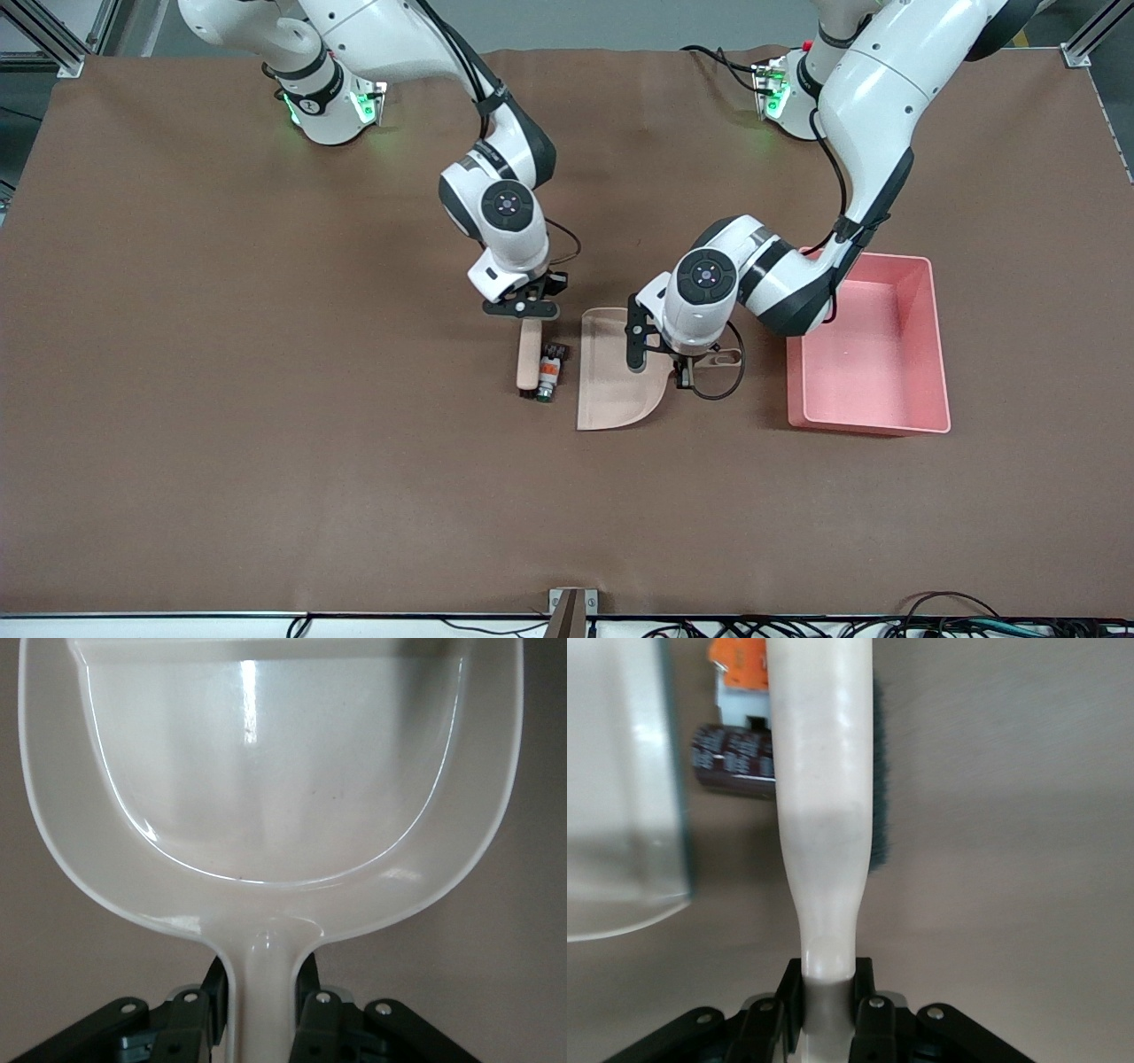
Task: Clean e-waste and dump in bin
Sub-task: 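Lift the brush with the right gripper and bring it behind the e-waste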
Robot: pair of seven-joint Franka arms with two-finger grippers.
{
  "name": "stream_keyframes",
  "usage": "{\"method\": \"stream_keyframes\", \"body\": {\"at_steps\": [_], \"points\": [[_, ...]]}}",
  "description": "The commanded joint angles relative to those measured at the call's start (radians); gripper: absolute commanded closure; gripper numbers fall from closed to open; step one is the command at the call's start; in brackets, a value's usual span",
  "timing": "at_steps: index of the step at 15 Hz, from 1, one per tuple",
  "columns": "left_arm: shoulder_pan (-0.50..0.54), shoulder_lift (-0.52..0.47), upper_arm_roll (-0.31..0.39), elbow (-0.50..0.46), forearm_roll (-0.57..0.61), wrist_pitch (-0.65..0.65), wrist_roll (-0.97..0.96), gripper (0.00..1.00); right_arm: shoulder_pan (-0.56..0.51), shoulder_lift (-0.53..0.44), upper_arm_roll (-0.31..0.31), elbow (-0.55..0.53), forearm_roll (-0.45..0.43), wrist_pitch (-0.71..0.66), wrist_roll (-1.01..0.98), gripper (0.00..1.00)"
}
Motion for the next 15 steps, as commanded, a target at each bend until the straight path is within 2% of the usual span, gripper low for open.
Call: {"method": "stream_keyframes", "body": {"at_steps": [1, 4, 6, 13, 15], "points": [[-0.013, 0.015, 0.0, 0.026, 0.019, -0.019, -0.008, 1.0, 0.02, 0.084, 0.024, 0.123, 0.066, -0.021, 0.003, 1.0], [-0.013, 0.015, 0.0, 0.026, 0.017, -0.018, -0.01, 1.0, 0.031, 0.089, 0.05, 0.201, 0.154, -0.072, 0.004, 1.0], [-0.013, 0.017, 0.0, 0.026, 0.017, -0.019, -0.011, 1.0, 0.037, 0.087, 0.05, 0.281, 0.217, -0.184, 0.032, 1.0], [-0.013, 0.02, 0.0, 0.026, 0.013, -0.018, -0.013, 1.0, 0.025, 0.072, 0.043, 0.351, 0.217, -0.336, 0.059, 1.0], [-0.013, 0.021, 0.0, 0.026, 0.01, -0.018, -0.013, 1.0, -0.01, 0.042, 0.041, 0.347, 0.212, -0.39, 0.046, 1.0]]}}
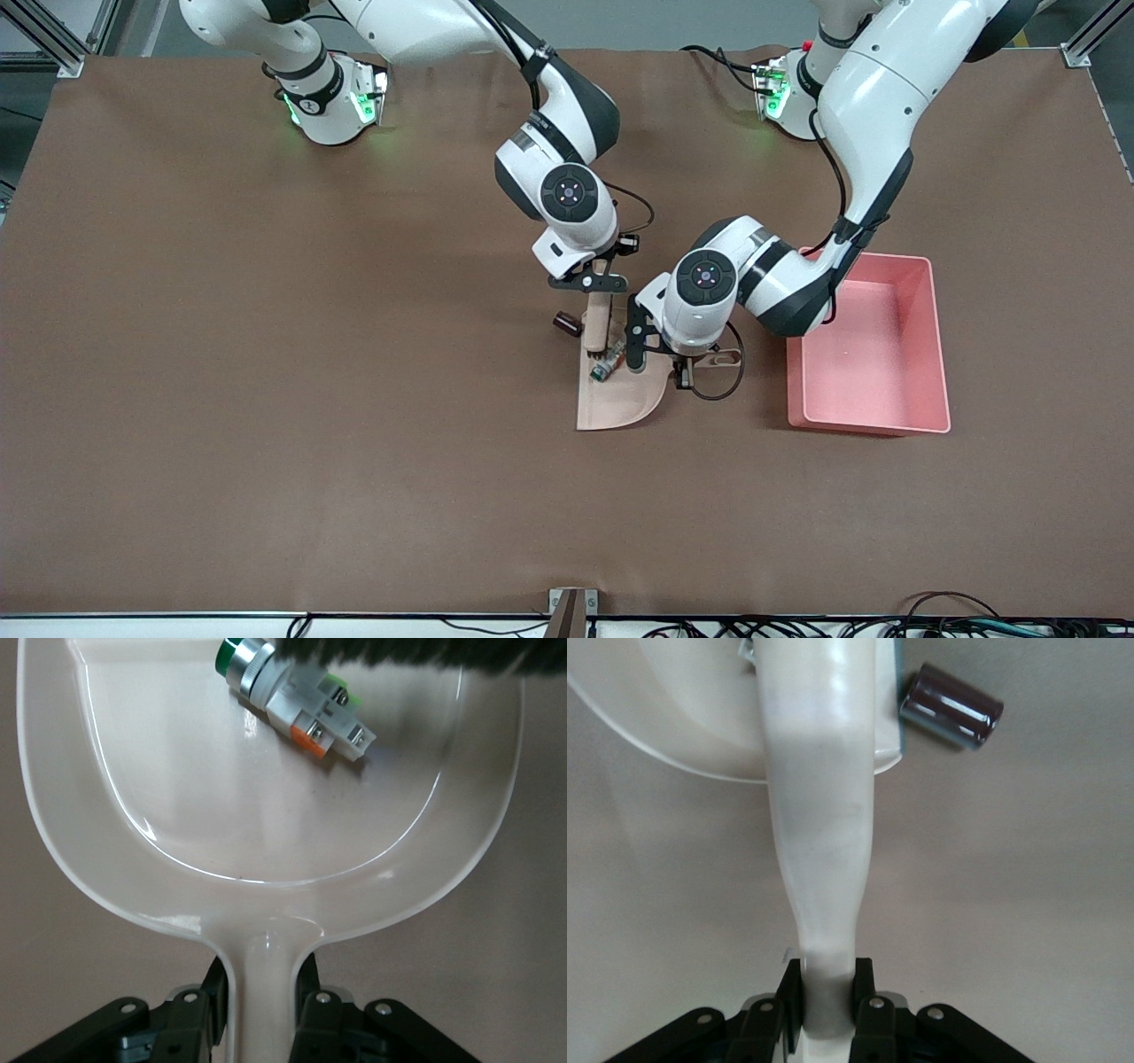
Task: Clean e-waste and dump in bin
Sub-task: 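Sweep the capacitor and switch into the dustpan with the right gripper's brush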
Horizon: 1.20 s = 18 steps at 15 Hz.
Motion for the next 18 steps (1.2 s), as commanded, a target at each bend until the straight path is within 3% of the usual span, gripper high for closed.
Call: {"method": "stream_keyframes", "body": {"at_steps": [1, 3, 5, 9, 11, 15, 18], "points": [[-0.013, 0.02, 0.0, 0.024, 0.01, -0.017, -0.014, 1.0, -0.048, -0.04, 0.003, -0.005, 0.007, -0.091, -0.002, 1.0], [-0.013, 0.024, 0.0, 0.024, 0.011, -0.017, -0.014, 1.0, -0.061, -0.08, -0.046, -0.049, 0.007, -0.127, 0.087, 1.0], [-0.012, 0.027, 0.0, 0.024, 0.011, -0.017, -0.014, 0.99, -0.062, -0.127, -0.08, -0.138, -0.045, -0.132, 0.034, 1.0], [-0.012, 0.03, 0.0, 0.024, 0.011, -0.017, -0.017, 0.99, -0.05, -0.154, -0.077, -0.267, -0.192, -0.121, -0.118, 1.0], [-0.012, 0.03, 0.0, 0.024, 0.011, -0.017, -0.016, 0.99, -0.03, -0.151, -0.073, -0.322, -0.192, -0.087, -0.121, 1.0], [-0.012, 0.032, 0.0, 0.024, 0.013, -0.017, -0.014, 0.99, -0.018, -0.149, -0.017, -0.333, -0.172, -0.078, -0.124, 1.0], [-0.01, 0.033, 0.0, 0.024, 0.013, -0.017, -0.014, 0.99, -0.018, -0.134, -0.002, -0.281, -0.148, -0.075, -0.132, 1.0]]}}
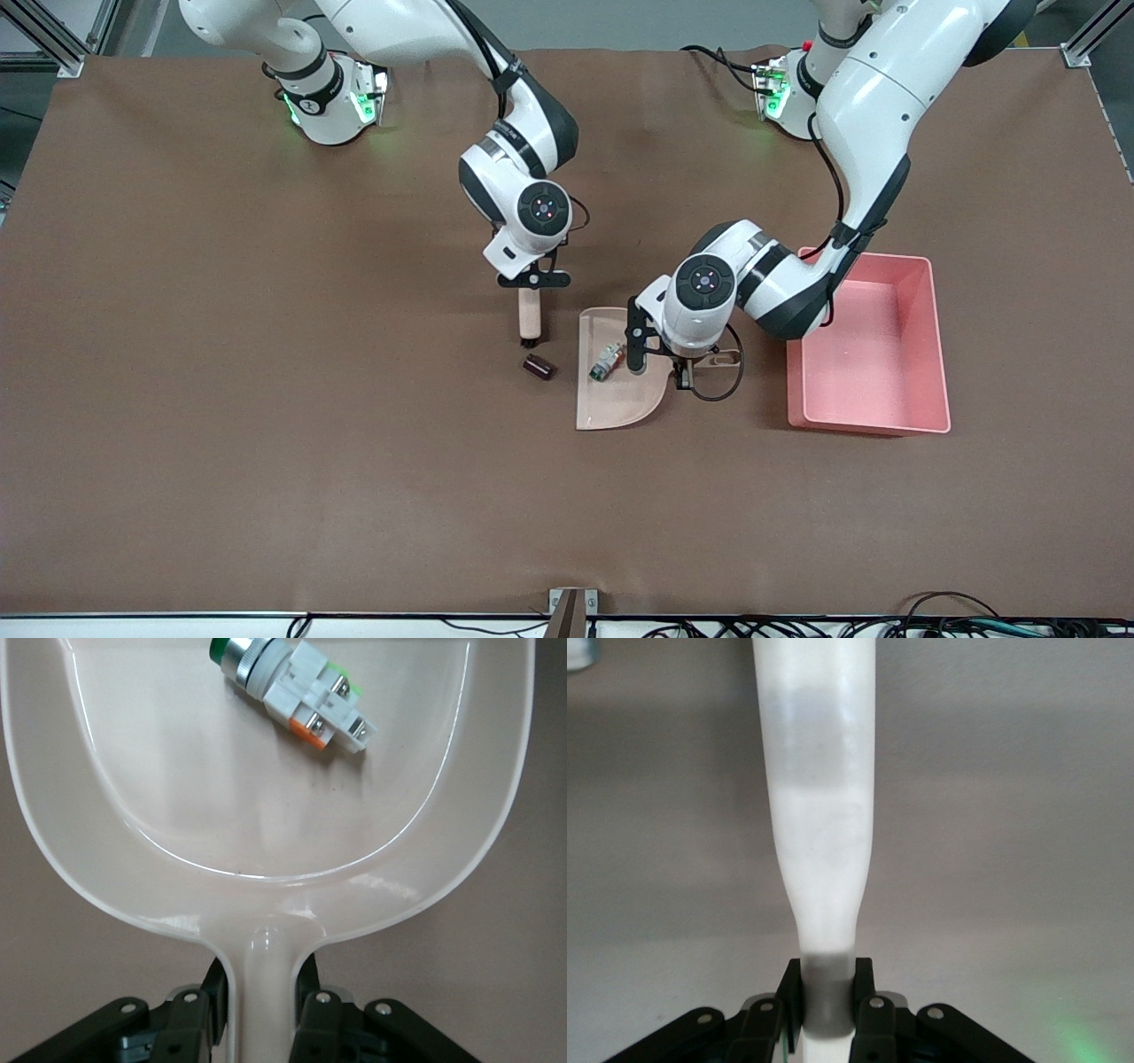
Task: Clean e-waste and dump in bin
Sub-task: 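Sweep the capacitor and switch into the dustpan with the right gripper's brush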
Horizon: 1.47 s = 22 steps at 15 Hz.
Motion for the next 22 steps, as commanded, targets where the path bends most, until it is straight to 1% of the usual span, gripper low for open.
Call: {"method": "stream_keyframes", "body": {"at_steps": [1, 4, 5, 6, 7, 9, 12, 14, 17, 19, 22], "points": [[-0.006, 0.018, 0.0, 0.023, 0.013, -0.017, -0.004, 0.99, -0.011, -0.001, 0.009, 0.042, 0.019, 0.004, -0.016, 1.0], [-0.01, 0.028, 0.0, 0.026, 0.011, -0.012, -0.009, 0.99, -0.04, 0.002, 0.008, 0.057, 0.022, 0.022, -0.004, 1.0], [-0.009, 0.029, 0.0, 0.032, 0.011, -0.014, -0.007, 0.99, -0.054, -0.009, 0.006, 0.057, 0.022, 0.015, 0.002, 1.0], [-0.009, 0.029, 0.0, 0.038, 0.014, -0.014, -0.007, 0.99, -0.082, -0.039, 0.002, 0.057, 0.02, -0.014, 0.0, 1.0], [-0.009, 0.028, 0.0, 0.038, 0.014, -0.014, -0.006, 0.99, -0.105, -0.061, 0.0, 0.056, 0.007, -0.027, -0.007, 1.0], [-0.01, 0.026, 0.0, 0.038, 0.011, -0.012, -0.009, 0.99, -0.123, -0.064, -0.017, 0.054, -0.021, -0.029, -0.008, 1.0], [-0.012, 0.028, 0.0, 0.038, 0.014, -0.014, -0.009, 0.99, -0.122, -0.052, -0.023, 0.051, -0.049, -0.022, -0.01, 1.0], [-0.013, 0.029, 0.0, 0.038, 0.016, -0.014, -0.01, 0.99, -0.111, -0.018, -0.02, 0.054, -0.047, -0.021, -0.013, 1.0], [-0.013, 0.037, 0.0, 0.038, 0.017, -0.012, -0.009, 0.99, -0.07, 0.036, -0.015, 0.057, -0.037, -0.007, 0.001, 1.0], [-0.013, 0.045, 0.0, 0.038, 0.02, -0.009, -0.007, 0.99, -0.07, 0.042, -0.015, 0.056, -0.035, 0.017, 0.015, 1.0], [-0.01, 0.045, 0.0, 0.04, 0.02, -0.009, 0.0, 0.99, -0.065, 0.066, -0.015, 0.063, 0.005, 0.071, 0.016, 1.0]]}}
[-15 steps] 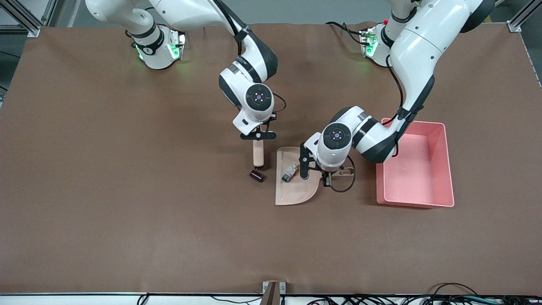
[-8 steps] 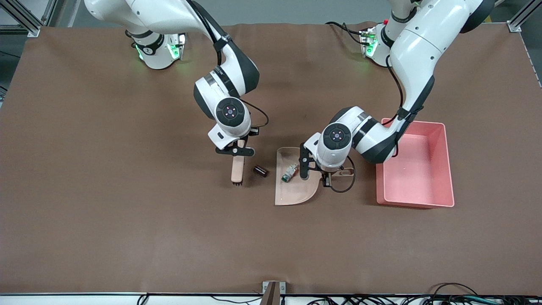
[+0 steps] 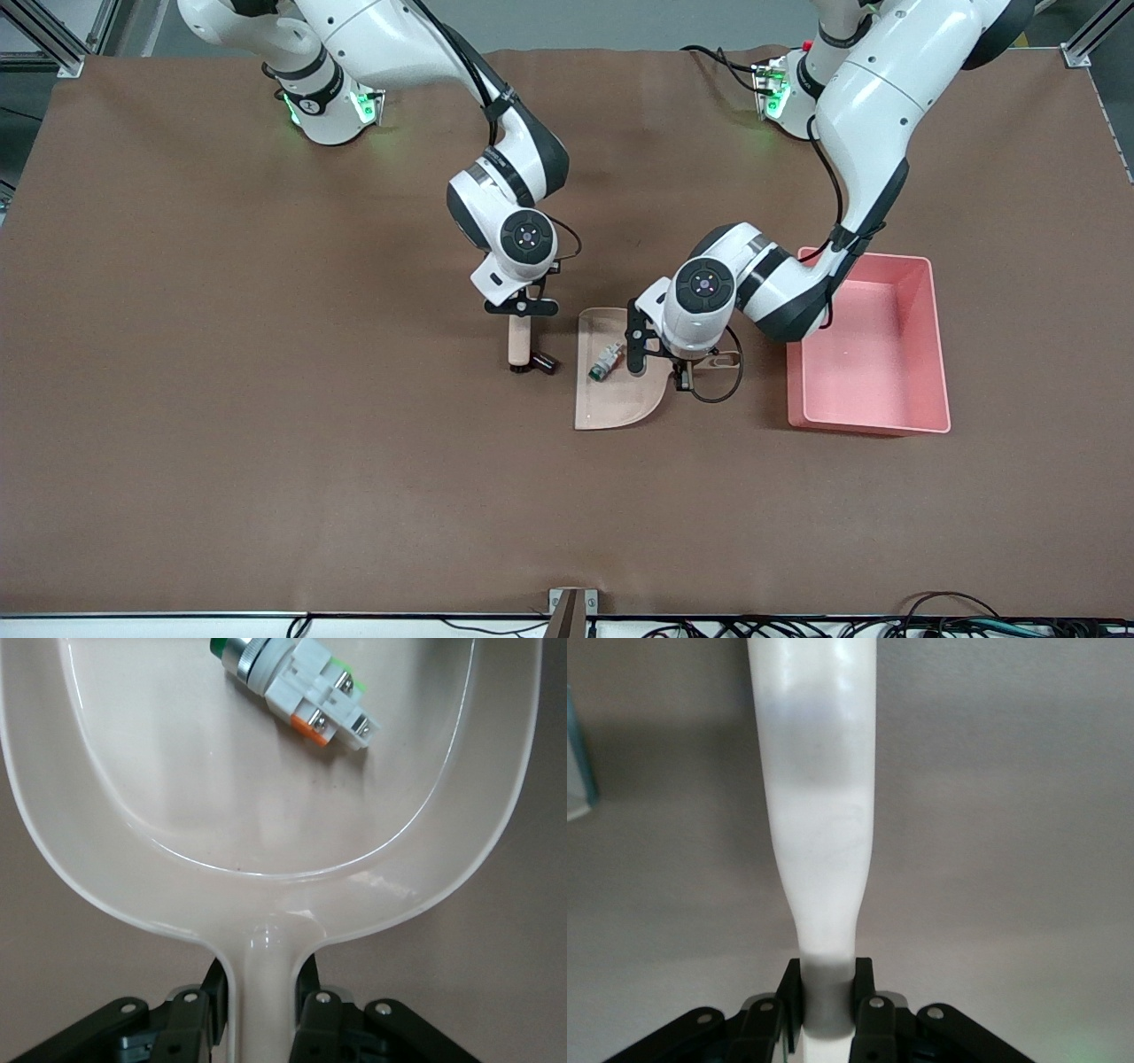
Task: Clean e-waste and dump in bin
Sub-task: 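Sweep the capacitor and switch into the dustpan with the right gripper's brush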
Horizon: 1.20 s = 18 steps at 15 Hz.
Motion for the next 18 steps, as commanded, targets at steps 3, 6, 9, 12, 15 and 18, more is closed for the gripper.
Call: {"method": "stream_keyframes", "body": {"at_steps": [3, 6, 9, 12, 15, 18], "points": [[-0.008, 0.034, -0.002, 0.032, 0.02, -0.01, 0.005, 0.99, -0.006, 0.06, 0.015, 0.088, 0.025, 0.022, 0.006, 1.0], [-0.008, 0.034, -0.002, 0.032, 0.022, -0.01, 0.007, 0.99, -0.006, 0.133, 0.04, 0.195, 0.083, 0.019, -0.007, 1.0], [-0.008, 0.034, -0.002, 0.032, 0.023, -0.01, 0.007, 0.99, -0.023, 0.179, 0.11, 0.266, 0.133, 0.017, 0.001, 1.0], [0.001, 0.029, -0.002, 0.032, 0.023, -0.01, 0.008, 0.99, -0.003, 0.191, 0.118, 0.327, 0.304, 0.022, 0.03, 1.0], [0.005, 0.026, -0.002, 0.032, 0.023, -0.01, 0.008, 0.99, -0.001, 0.187, 0.121, 0.358, 0.322, 0.001, 0.051, 1.0], [0.014, 0.028, -0.002, 0.032, 0.02, -0.008, 0.008, 0.99, -0.036, 0.18, 0.121, 0.378, 0.321, -0.096, 0.044, 1.0]]}}
